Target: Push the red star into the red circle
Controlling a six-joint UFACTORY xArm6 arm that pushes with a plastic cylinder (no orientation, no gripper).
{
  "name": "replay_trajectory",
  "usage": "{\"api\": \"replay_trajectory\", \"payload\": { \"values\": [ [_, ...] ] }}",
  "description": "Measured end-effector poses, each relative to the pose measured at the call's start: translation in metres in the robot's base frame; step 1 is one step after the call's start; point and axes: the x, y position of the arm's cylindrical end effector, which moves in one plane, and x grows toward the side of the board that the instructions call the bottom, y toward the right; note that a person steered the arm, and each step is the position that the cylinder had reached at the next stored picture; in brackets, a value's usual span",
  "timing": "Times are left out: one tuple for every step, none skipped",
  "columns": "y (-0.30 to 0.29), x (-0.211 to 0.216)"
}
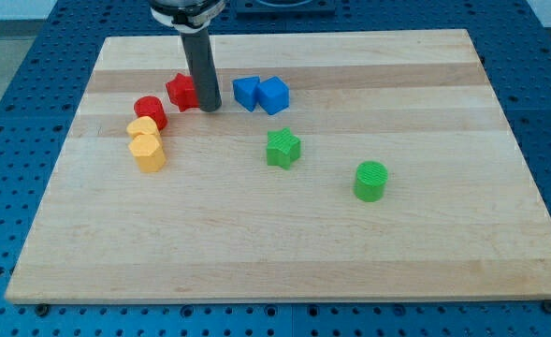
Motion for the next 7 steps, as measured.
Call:
{"api": "replay_trajectory", "payload": {
  "values": [
    [-0.013,-0.013],
    [-0.049,-0.011],
    [-0.047,-0.005],
    [-0.039,-0.038],
    [-0.057,-0.069],
    [-0.07,-0.057],
    [-0.07,-0.044]
  ]
}}
